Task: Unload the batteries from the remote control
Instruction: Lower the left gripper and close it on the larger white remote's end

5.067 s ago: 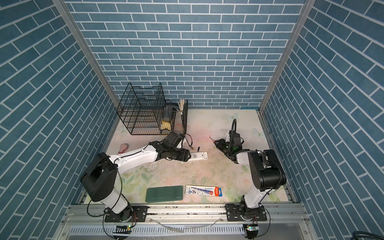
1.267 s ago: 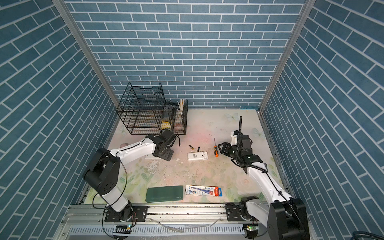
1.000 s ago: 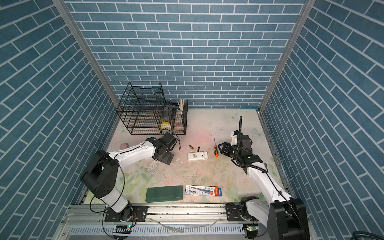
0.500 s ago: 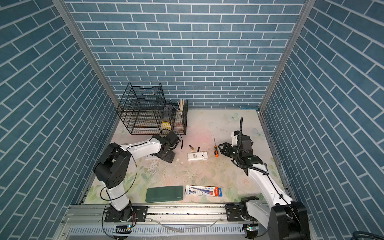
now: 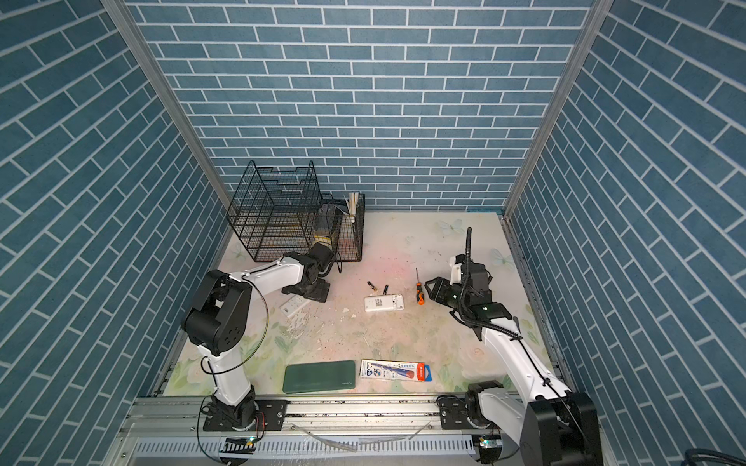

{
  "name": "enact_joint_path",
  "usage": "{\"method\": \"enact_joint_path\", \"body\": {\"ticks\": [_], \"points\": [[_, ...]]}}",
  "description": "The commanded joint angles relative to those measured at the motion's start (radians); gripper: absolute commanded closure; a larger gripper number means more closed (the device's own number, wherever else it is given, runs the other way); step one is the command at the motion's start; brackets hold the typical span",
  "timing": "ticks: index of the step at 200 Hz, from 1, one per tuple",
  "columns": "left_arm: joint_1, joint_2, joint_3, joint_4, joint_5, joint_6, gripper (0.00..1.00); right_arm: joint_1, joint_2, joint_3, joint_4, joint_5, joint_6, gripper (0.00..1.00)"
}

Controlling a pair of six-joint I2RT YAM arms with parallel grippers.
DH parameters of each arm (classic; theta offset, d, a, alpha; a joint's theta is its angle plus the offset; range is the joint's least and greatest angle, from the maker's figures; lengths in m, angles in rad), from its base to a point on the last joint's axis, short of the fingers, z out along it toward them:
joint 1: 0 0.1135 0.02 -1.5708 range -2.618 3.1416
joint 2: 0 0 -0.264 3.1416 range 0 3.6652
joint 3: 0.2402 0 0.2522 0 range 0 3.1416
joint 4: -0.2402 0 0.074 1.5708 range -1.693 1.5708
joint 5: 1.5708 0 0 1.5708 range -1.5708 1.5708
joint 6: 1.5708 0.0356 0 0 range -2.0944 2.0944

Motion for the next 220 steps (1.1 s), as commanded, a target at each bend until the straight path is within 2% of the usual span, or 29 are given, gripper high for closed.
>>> {"method": "enact_joint_path", "body": {"ticks": [1,45,73,111,139,186,220], "points": [[0.020,0.030,-0.043,-0.050,0.014,-0.026,0.04,0.004,-0.017,-0.004,-0.019,0.018,0.003,0.54],[0.058,0.028,-0.059,-0.038,0.064,-0.031,0.08,0.004,-0.032,-0.006,-0.028,0.025,0.003,0.54],[0.089,0.043,-0.034,-0.045,0.103,-0.031,0.08,0.004,-0.044,-0.010,-0.035,0.028,0.006,0.54],[0.095,0.092,0.034,-0.076,0.121,-0.007,0.14,0.004,-0.068,-0.015,-0.053,0.038,0.006,0.54],[0.097,0.114,0.054,-0.073,0.171,0.002,0.24,0.004,-0.083,-0.012,-0.069,0.045,0.001,0.54],[0.093,0.094,0.003,-0.040,0.229,-0.030,0.47,0.004,-0.083,-0.008,-0.071,0.047,0.000,0.55],[0.084,0.056,-0.038,-0.036,0.247,-0.054,0.53,0.004,-0.072,0.002,-0.072,0.042,-0.007,0.55]]}}
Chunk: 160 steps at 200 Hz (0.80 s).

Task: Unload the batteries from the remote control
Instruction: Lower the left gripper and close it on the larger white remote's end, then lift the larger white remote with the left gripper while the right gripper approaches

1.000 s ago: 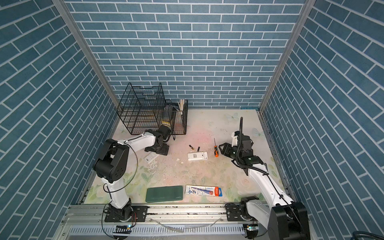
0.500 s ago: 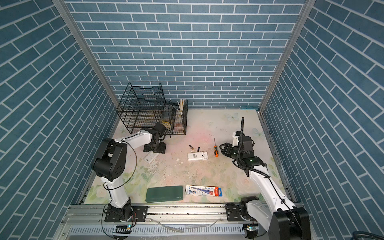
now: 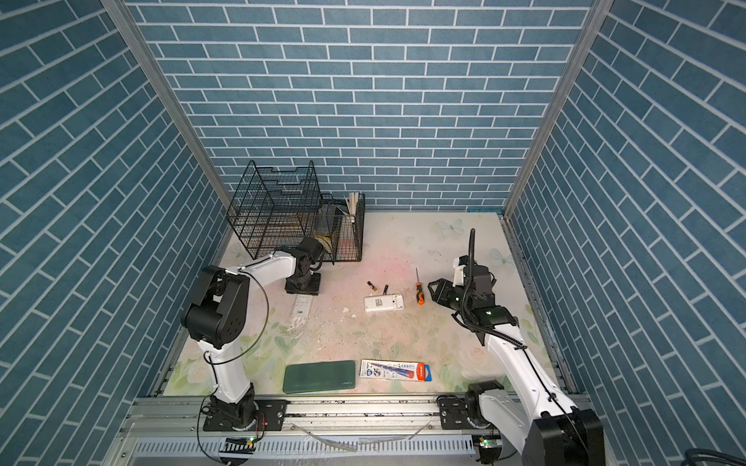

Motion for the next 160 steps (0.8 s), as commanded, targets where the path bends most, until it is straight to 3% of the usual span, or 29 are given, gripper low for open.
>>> {"method": "enact_joint_path", "body": {"ticks": [1,44,79,132,160], "points": [[-0.006,0.022,-0.068,-0.056,0.067,-0.029,0.53,0.004,-0.001,0.002,-0.013,0.007,-0.007,0.55],[-0.008,0.074,-0.015,-0.079,0.041,-0.015,0.25,0.004,0.010,0.006,-0.006,-0.001,-0.005,0.55],[-0.004,0.133,0.056,-0.088,0.047,-0.005,0.19,0.004,-0.009,0.006,-0.029,0.002,-0.002,0.56],[-0.004,0.140,0.056,-0.078,0.071,-0.010,0.50,0.004,-0.033,0.013,-0.061,0.016,-0.005,0.56],[-0.004,0.107,0.020,-0.067,0.076,-0.019,0.61,0.004,-0.028,0.020,-0.062,0.006,-0.009,0.56]]}}
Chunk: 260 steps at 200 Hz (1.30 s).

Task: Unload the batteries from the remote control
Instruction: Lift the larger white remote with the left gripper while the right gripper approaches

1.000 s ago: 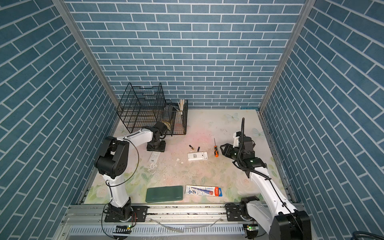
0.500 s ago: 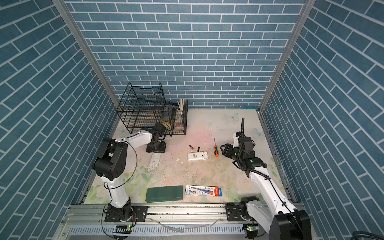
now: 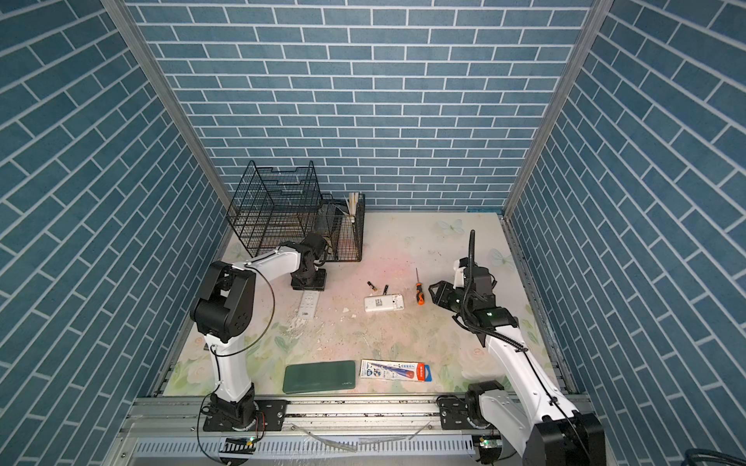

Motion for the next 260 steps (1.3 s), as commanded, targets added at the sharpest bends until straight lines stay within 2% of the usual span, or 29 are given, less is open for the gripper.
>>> {"method": "enact_joint_path", "body": {"ticks": [1,70,99,165,206,260], "points": [[0.003,0.034,-0.079,-0.044,0.018,-0.012,0.61,0.004,-0.011,0.020,-0.015,0.001,-0.009,0.56],[-0.005,-0.109,-0.196,0.079,0.103,-0.093,0.75,0.017,0.019,0.019,-0.016,-0.048,-0.040,0.56],[-0.014,-0.178,-0.220,0.122,0.125,-0.137,0.77,0.052,0.052,0.028,0.009,-0.039,-0.037,0.55],[-0.016,-0.290,-0.300,0.282,0.264,-0.267,0.81,0.219,0.196,0.087,0.103,0.018,-0.063,0.51],[-0.017,-0.302,-0.311,0.325,0.300,-0.302,0.83,0.305,0.276,0.116,0.199,0.037,-0.084,0.50],[-0.017,-0.291,-0.331,0.372,0.318,-0.335,0.84,0.450,0.457,0.202,0.300,0.028,-0.120,0.50]]}}
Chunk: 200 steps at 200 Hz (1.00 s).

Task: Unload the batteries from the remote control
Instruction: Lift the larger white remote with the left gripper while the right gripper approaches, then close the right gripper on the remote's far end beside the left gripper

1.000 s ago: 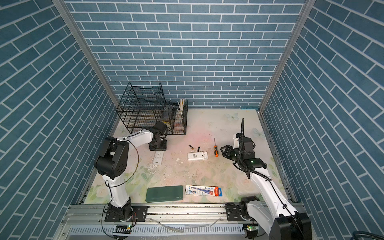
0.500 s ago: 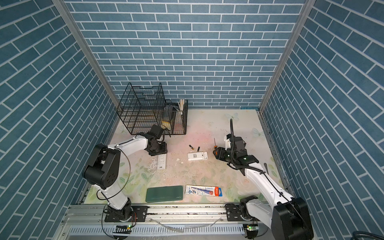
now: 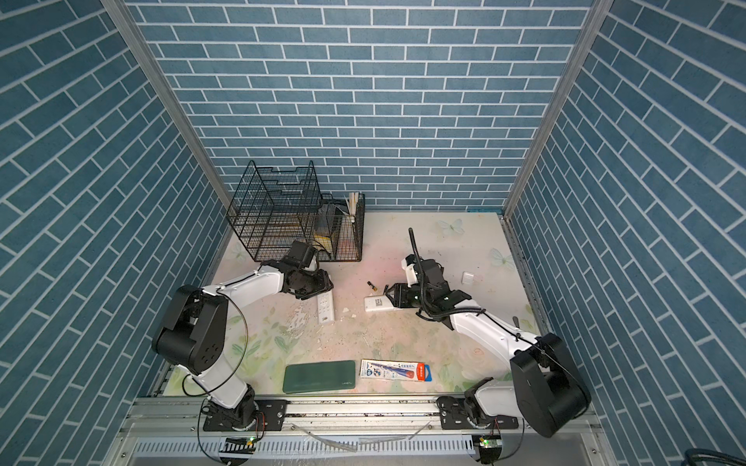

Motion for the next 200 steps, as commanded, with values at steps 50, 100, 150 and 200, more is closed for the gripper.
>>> {"method": "enact_joint_path", "body": {"ticks": [50,100,150,200], "points": [[-0.006,-0.035,-0.063,0.110,0.082,-0.082,0.87,0.161,0.203,0.141,0.177,0.005,-0.054,0.47],[-0.006,-0.086,-0.091,0.143,0.118,-0.117,0.87,0.225,0.324,0.213,0.251,-0.030,-0.027,0.44],[-0.006,-0.127,-0.098,0.159,0.131,-0.136,0.88,0.273,0.417,0.262,0.287,-0.051,0.007,0.44],[-0.007,-0.151,-0.095,0.176,0.143,-0.156,0.88,0.321,0.480,0.306,0.294,-0.056,0.027,0.49]]}}
